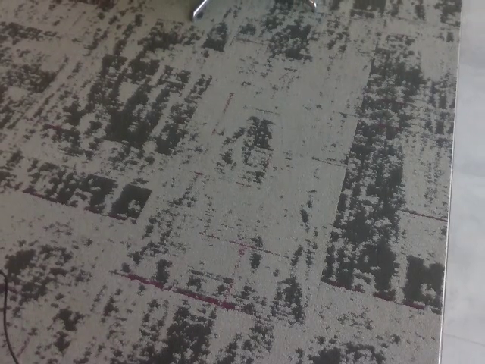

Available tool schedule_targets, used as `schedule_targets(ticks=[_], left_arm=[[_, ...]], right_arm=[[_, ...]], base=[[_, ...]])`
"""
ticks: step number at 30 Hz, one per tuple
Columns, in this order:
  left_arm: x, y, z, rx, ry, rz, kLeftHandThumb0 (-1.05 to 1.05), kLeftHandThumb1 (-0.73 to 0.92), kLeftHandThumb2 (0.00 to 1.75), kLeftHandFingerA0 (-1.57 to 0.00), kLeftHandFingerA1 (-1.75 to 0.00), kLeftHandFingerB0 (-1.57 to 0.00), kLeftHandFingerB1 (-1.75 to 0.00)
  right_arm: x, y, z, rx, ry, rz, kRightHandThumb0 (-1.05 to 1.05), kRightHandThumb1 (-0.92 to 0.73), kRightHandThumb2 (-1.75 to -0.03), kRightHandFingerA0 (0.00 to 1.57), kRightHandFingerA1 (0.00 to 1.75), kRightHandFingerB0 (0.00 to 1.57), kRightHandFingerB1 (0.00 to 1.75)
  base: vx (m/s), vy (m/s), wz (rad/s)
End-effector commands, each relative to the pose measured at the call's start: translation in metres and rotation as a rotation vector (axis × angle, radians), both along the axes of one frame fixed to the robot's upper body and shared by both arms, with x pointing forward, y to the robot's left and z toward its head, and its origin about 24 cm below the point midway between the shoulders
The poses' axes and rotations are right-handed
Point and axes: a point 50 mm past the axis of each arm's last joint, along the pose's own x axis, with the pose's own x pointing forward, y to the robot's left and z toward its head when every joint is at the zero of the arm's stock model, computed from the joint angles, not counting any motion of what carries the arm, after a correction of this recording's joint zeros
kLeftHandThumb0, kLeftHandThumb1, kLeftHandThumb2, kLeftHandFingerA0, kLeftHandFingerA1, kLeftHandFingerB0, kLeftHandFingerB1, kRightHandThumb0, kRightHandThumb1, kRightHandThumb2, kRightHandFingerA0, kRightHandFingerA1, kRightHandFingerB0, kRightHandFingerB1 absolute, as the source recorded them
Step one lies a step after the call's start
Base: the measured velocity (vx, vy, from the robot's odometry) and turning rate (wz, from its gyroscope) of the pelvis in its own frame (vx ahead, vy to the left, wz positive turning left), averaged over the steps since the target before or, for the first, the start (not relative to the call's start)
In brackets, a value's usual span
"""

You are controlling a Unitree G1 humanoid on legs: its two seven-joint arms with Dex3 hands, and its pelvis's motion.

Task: The robot walks towards a chair and uses its right hand to push it from the side in an anticlockwise direction to rotate it

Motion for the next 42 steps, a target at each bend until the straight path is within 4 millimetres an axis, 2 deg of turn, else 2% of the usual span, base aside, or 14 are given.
schedule_targets(ticks=[1, 2, 3, 4, 6, 7, 9, 10, 20, 25, 27, 34, 35, 42], left_arm=[[0.006, 0.007, 0.004, 0.035, -0.137, 0.059, -0.62, -0.06, 0.99, -0.44, -0.99, -0.11, -0.81], [0.006, 0.007, 0.004, 0.033, -0.137, 0.084, -0.60, -0.06, 0.99, -0.42, -0.98, -0.13, -0.81], [0.007, 0.007, 0.004, 0.035, -0.139, 0.097, -0.61, 0.00, 1.02, -0.31, -0.91, -0.10, -0.79], [0.008, 0.007, 0.004, 0.033, -0.145, 0.096, -0.64, -0.02, 1.02, -0.27, -0.92, -0.09, -0.81], [0.012, 0.007, 0.004, 0.033, -0.161, 0.110, -0.70, 0.00, 1.06, -0.37, -1.02, -0.06, -0.84], [0.015, 0.007, 0.003, 0.036, -0.173, 0.156, -0.72, 0.01, 1.10, -0.72, -1.23, 0.00, -0.82], [0.019, 0.007, 0.003, 0.042, -0.183, 0.173, -0.68, 0.04, 1.10, -0.30, -0.98, -0.02, -0.81], [0.018, 0.006, 0.003, 0.052, -0.175, 0.144, -0.68, 0.09, 1.13, -0.22, -0.92, 0.00, -0.79], [0.014, 0.009, 0.004, 0.025, -0.202, 0.241, -0.61, 0.06, 1.09, -0.33, -0.95, -0.03, -0.78], [0.013, 0.010, 0.004, 0.041, -0.178, 0.202, -0.59, 0.08, 1.09, -0.30, -0.92, -0.04, -0.76], [0.014, 0.010, 0.004, 0.052, -0.174, 0.149, -0.63, -0.01, 1.04, -0.29, -0.93, -0.15, -0.84], [0.014, 0.008, 0.003, 0.058, -0.182, 0.182, -0.62, 0.08, 1.10, -0.29, -0.93, -0.15, -0.83], [0.013, 0.008, 0.004, 0.053, -0.192, 0.162, -0.68, 0.10, 1.14, -0.18, -0.90, -0.08, -0.83], [0.014, 0.009, 0.004, 0.044, -0.200, 0.202, -0.65, 0.05, 1.10, -0.20, -0.90, -0.10, -0.83]], right_arm=[[0.003, -0.014, 0.016, -0.048, -0.181, 0.036, -0.69, -0.48, -0.86, 0.52, 0.76, 0.03, 0.43], [0.003, -0.014, 0.016, -0.036, -0.187, 0.032, -0.67, -0.61, -0.59, 0.46, 0.76, 0.03, 0.41], [0.003, -0.014, 0.016, -0.036, -0.190, 0.046, -0.68, -0.47, -0.86, 0.37, 0.69, 0.03, 0.44], [0.004, -0.015, 0.017, -0.037, -0.195, 0.049, -0.74, -0.47, -0.88, 0.33, 0.69, 0.03, 0.42], [0.006, -0.015, 0.017, -0.042, -0.209, 0.042, -0.74, -0.47, -0.87, 0.24, 0.66, 0.03, 0.44], [0.010, -0.015, 0.017, -0.049, -0.225, 0.042, -0.67, -0.45, -0.85, 0.18, 0.61, 0.03, 0.47], [0.014, -0.014, 0.018, -0.035, -0.256, 0.047, -0.68, -0.44, -0.85, 0.15, 0.60, 0.02, 0.45], [0.015, -0.015, 0.019, -0.030, -0.258, 0.032, -0.67, -0.44, -0.85, 0.15, 0.58, 0.02, 0.45], [0.009, -0.018, 0.020, -0.043, -0.218, 0.079, -0.64, -0.45, -0.85, 0.23, 0.61, 0.02, 0.47], [0.008, -0.019, 0.020, -0.048, -0.213, 0.091, -0.64, -0.45, -0.85, 0.19, 0.59, 0.02, 0.46], [0.011, -0.019, 0.018, -0.044, -0.220, 0.069, -0.64, -0.45, -0.85, 0.18, 0.59, 0.03, 0.47], [0.010, -0.019, 0.018, -0.051, -0.212, 0.073, -0.68, -0.47, -0.85, 0.22, 0.59, 0.03, 0.43], [0.010, -0.018, 0.020, -0.043, -0.222, 0.071, -0.71, -0.48, -0.86, 0.22, 0.59, 0.03, 0.43], [0.012, -0.018, 0.020, -0.020, -0.215, 0.086, -0.79, -0.51, -0.90, 0.22, 0.60, 0.03, 0.33]], base=[[0.00, 0.000, 0.00], [0.00, 0.000, 0.00], [0.00, 0.000, 0.00], [0.00, 0.000, 0.00], [0.00, 0.000, 0.00], [0.00, 0.000, 0.00], [0.00, 0.000, 0.00], [0.00, 0.000, 0.00], [0.01, 0.014, 0.01], [0.17, 0.301, 0.08], [-0.03, -0.032, -0.37], [0.19, 0.116, 0.01], [0.22, -0.033, 0.17], [0.35, -0.195, 0.13]])
